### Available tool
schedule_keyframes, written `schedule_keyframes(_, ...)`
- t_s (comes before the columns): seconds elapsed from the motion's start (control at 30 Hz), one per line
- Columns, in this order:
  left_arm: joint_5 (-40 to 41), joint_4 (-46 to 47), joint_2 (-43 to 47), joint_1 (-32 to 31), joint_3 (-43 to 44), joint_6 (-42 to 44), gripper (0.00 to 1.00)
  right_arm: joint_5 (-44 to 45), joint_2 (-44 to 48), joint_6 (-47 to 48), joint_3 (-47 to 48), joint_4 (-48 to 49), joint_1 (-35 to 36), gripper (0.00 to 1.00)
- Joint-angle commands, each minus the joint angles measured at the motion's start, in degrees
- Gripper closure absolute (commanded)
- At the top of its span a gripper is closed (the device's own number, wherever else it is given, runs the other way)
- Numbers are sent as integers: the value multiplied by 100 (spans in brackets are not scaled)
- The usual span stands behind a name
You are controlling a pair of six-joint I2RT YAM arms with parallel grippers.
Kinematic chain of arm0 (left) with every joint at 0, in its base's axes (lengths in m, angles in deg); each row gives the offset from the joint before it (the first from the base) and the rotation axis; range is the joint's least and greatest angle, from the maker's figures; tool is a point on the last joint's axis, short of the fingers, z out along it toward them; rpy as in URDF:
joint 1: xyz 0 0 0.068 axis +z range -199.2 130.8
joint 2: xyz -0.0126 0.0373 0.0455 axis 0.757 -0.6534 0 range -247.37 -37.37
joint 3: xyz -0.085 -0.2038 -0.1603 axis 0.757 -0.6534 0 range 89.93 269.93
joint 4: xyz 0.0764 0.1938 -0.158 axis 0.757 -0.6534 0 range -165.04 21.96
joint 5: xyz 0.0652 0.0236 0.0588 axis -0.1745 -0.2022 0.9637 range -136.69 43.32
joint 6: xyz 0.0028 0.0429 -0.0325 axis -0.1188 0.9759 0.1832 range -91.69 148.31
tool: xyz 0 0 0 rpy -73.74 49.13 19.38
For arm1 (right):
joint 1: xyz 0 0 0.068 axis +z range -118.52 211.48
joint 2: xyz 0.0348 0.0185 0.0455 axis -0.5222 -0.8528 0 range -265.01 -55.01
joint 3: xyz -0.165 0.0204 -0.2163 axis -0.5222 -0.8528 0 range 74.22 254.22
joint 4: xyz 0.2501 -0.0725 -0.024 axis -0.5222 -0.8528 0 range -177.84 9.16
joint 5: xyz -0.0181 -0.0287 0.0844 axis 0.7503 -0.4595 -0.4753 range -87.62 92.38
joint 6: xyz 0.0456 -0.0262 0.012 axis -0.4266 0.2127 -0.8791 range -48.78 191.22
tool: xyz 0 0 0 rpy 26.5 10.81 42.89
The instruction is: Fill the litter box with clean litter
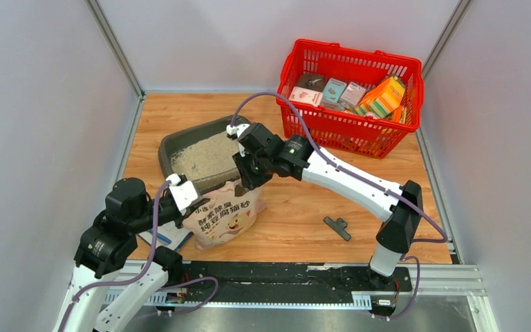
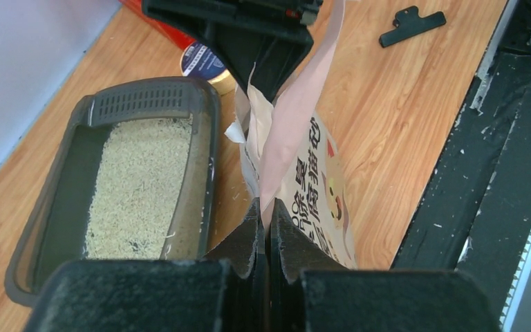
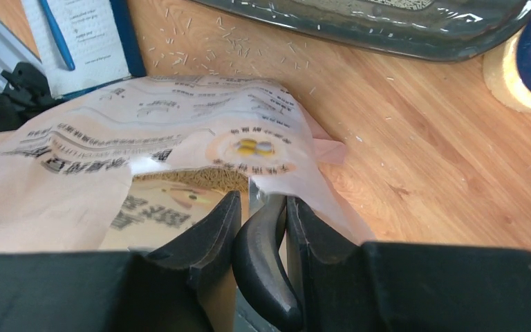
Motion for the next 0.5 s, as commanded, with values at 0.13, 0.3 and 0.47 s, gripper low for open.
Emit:
schedule_keyframes(0.13, -658, 1266, 123, -12, 468, -310, 100, 1382, 399, -79, -1214, 1018, 196, 100)
schedule_keyframes(0.3, -658, 1433, 123, -12, 354, -468, 100, 1119, 250, -256, -1592, 1036, 302, 100)
schedule_keyframes(0.47, -457, 1294, 9, -12, 406, -328, 100, 227, 39, -642, -1944, 1219, 284, 100)
